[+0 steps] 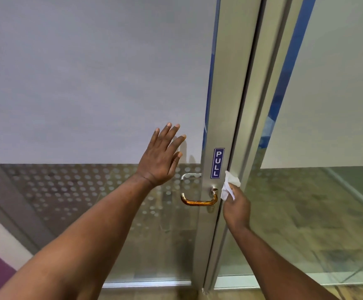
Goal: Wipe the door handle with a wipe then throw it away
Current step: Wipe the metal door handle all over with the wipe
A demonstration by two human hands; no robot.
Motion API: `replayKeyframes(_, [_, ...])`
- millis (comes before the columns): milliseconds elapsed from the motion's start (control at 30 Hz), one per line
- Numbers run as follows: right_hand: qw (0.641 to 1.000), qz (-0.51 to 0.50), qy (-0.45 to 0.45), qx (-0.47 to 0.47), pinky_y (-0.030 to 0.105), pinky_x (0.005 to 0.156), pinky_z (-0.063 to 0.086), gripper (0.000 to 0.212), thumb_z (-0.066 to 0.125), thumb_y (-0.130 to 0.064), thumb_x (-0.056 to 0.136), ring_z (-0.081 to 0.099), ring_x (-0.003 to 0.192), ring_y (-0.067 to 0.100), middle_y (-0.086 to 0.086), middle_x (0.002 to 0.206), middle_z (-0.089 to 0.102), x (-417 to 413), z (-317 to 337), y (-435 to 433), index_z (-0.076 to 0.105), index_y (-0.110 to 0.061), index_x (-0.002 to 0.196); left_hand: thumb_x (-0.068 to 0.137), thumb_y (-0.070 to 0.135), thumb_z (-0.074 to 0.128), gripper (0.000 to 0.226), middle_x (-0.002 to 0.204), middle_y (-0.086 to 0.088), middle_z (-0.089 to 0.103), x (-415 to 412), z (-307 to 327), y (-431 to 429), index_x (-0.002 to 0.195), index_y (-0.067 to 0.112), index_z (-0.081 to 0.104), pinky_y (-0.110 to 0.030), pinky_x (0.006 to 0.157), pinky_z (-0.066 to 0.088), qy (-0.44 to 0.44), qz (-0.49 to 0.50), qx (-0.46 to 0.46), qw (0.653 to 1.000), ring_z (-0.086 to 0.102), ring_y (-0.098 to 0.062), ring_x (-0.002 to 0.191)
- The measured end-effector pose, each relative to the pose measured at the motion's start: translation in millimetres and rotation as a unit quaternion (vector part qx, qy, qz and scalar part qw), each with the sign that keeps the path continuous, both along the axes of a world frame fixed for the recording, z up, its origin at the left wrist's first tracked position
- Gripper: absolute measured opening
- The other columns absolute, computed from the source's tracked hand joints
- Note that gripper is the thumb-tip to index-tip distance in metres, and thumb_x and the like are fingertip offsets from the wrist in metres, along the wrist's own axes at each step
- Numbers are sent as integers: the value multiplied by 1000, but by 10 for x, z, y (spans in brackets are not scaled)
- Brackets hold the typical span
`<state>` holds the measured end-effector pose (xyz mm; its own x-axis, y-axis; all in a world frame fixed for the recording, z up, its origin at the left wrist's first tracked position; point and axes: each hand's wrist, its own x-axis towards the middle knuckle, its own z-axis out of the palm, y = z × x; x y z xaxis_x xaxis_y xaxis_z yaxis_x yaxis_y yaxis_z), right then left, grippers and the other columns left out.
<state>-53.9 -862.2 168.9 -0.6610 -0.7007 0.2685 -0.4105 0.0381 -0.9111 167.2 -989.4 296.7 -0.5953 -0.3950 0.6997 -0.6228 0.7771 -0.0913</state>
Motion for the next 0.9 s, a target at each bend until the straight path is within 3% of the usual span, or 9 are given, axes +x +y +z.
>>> replayKeyframes(200, [987,64,126,78,25,98,41,40,58,-7,92,60,119,21,1,130,67,23,-279,-124,65,-19,129,105,28,41,57,169,-14,12,40,-20,-252,158,13,27,-48,128,7,-48,-17,-30,998,3,-29,157])
replayKeyframes(267, [977,85,165,101,26,100,39,43,52,-7,88,59,121,27,6,132,65,46,-334,-140,65,-15,128,104,29,43,58,168,-16,12,59,-37,-330,157,13,27,-49,128,10,-58,-24,-34,997,5,-30,157])
replayKeyframes(367, [959,112,223,131,33,97,47,48,41,-19,83,60,114,29,7,124,67,25,-405,-163,66,-16,124,104,27,47,59,168,-17,13,87,-84,-409,157,11,29,-52,127,13,-64,-31,-40,997,7,-31,157])
replayKeyframes(467, [943,133,277,130,34,99,48,48,52,-5,81,61,115,27,4,124,68,-51,-464,-189,67,-18,123,104,26,49,59,167,-17,14,108,-112,-457,157,10,30,-52,127,13,-68,-38,-55,995,8,-32,157])
replayKeyframes(667, [939,118,294,135,37,108,44,63,54,17,71,59,120,31,6,126,68,-106,-505,-232,68,-14,124,105,32,43,64,169,-15,7,73,-105,-553,160,11,19,-50,128,7,-90,-15,-82,992,3,-30,157])
replayKeyframes(800, [923,139,338,120,33,101,45,66,53,18,67,54,115,24,-1,121,69,-118,-499,-207,70,-18,120,106,35,39,68,169,-11,-3,10,-87,-639,161,11,8,-47,127,-1,-97,-1,-100,990,-4,-27,157])
replayKeyframes(900, [921,131,352,104,23,91,39,54,57,19,66,56,106,22,-6,111,68,-190,-496,-197,71,-20,102,107,38,34,68,168,-9,-9,-30,-118,-680,162,11,3,-45,127,-7,-102,10,-108,989,-10,-26,156])
